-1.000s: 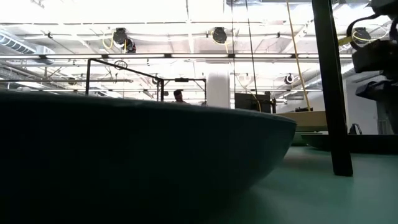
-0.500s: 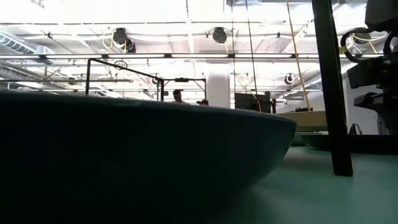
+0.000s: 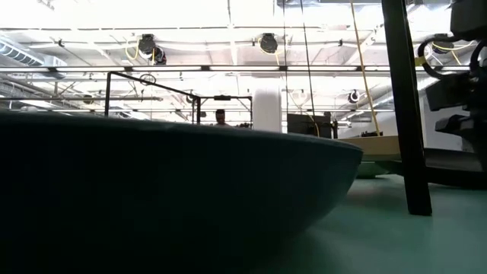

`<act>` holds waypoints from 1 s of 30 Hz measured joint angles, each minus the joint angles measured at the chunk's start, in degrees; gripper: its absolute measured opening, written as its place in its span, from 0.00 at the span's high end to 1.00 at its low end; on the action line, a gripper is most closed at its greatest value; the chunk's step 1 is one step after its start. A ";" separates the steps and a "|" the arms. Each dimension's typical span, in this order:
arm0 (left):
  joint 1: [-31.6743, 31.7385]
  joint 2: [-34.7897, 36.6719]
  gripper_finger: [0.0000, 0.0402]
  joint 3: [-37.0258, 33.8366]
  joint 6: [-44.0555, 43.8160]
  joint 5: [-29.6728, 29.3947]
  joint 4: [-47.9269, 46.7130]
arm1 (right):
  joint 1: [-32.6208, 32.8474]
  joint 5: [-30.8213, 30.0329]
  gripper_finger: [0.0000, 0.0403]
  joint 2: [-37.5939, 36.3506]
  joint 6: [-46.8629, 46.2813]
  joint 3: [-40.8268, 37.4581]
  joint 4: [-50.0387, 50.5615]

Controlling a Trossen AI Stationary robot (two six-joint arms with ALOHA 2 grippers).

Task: Place and stack plates onto a shelf
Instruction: Put the black plate on the shelf

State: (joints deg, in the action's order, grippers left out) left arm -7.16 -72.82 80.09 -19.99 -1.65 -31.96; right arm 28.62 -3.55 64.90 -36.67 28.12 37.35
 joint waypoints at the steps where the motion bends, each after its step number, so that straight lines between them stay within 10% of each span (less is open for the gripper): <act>1: 0.00 0.00 0.90 -0.01 0.00 0.00 0.01 | 0.00 0.06 0.80 -0.02 0.05 0.04 0.00; 8: 0.00 0.00 0.90 -0.02 0.00 0.00 0.01 | 0.00 -0.21 0.98 -0.28 0.03 0.21 0.63; 30: 0.00 0.00 0.90 -0.02 0.04 0.00 0.01 | 0.00 -0.91 1.00 -3.62 -3.90 3.43 5.02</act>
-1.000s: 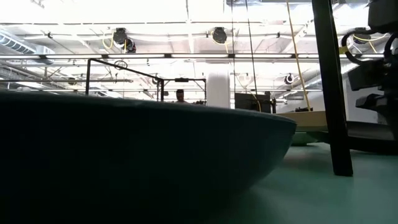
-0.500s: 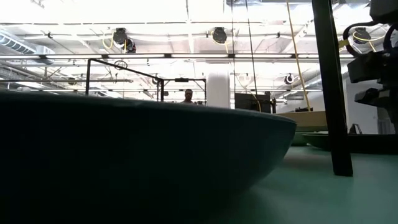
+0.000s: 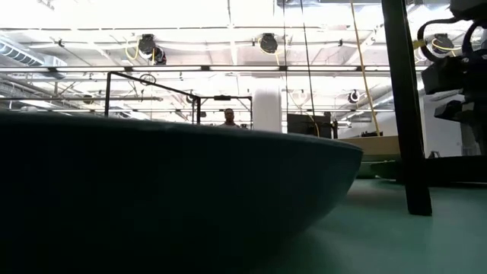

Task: Place and stack plates onto a shelf
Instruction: Put the black plate on the shelf

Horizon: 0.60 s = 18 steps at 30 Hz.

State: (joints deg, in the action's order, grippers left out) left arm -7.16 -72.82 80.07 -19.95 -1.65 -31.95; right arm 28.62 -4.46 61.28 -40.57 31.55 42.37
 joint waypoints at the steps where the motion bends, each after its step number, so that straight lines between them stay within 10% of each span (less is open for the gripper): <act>1: 0.00 0.00 0.90 0.00 0.00 0.00 0.00 | 0.00 -0.01 1.00 0.01 -0.43 0.38 0.51; 18: 0.00 0.00 0.90 0.00 0.00 0.00 0.00 | 0.00 -3.59 1.00 -0.03 -5.51 10.29 7.87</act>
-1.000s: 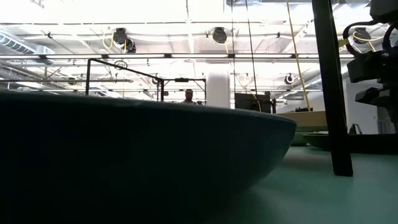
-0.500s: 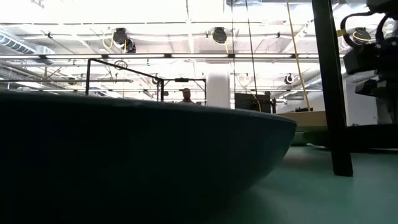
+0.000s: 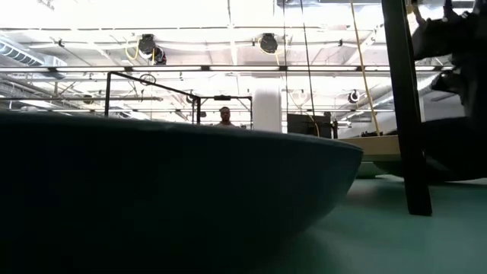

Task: Place and stack plates onto a shelf
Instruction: Put the black plate on the shelf

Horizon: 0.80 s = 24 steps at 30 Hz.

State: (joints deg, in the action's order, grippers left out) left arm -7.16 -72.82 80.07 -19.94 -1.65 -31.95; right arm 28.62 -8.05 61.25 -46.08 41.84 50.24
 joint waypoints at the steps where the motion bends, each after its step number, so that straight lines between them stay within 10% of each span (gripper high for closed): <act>1: 0.00 0.00 0.90 0.00 0.00 0.00 0.00 | -0.02 -0.55 1.00 0.00 -0.18 0.54 0.21; 24: -0.04 0.00 0.90 0.00 -7.89 -3.48 0.01 | -0.20 -8.52 1.00 3.41 3.58 24.11 18.90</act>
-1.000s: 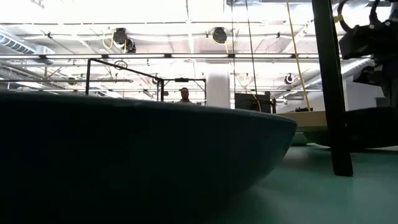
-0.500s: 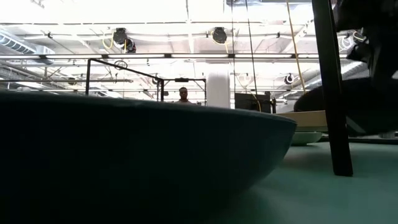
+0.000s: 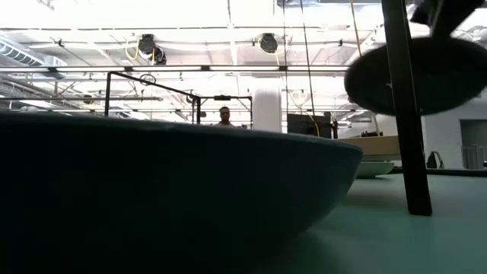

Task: Place and stack plates onto a shelf
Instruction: Put the black plate on the shelf

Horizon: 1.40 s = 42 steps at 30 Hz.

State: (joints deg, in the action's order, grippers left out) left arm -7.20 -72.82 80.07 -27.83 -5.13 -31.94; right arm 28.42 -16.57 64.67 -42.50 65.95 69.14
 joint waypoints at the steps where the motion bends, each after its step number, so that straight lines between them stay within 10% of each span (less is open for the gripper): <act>1: 0.00 0.00 0.90 0.00 0.00 -0.02 0.00 | -0.14 -0.07 1.00 0.53 0.34 1.35 0.71; 27: -2.29 0.00 0.90 0.00 -6.99 -2.51 -0.02 | -11.85 0.25 1.00 21.27 17.95 37.84 5.26; 42: -2.29 0.00 0.90 0.00 -9.72 -3.62 -1.00 | -12.98 6.53 1.00 35.56 2.88 43.28 -6.90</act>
State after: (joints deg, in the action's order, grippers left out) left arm -9.50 -72.81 80.07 -37.56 -8.74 -32.95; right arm 15.44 -10.04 100.23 -39.62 109.23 62.24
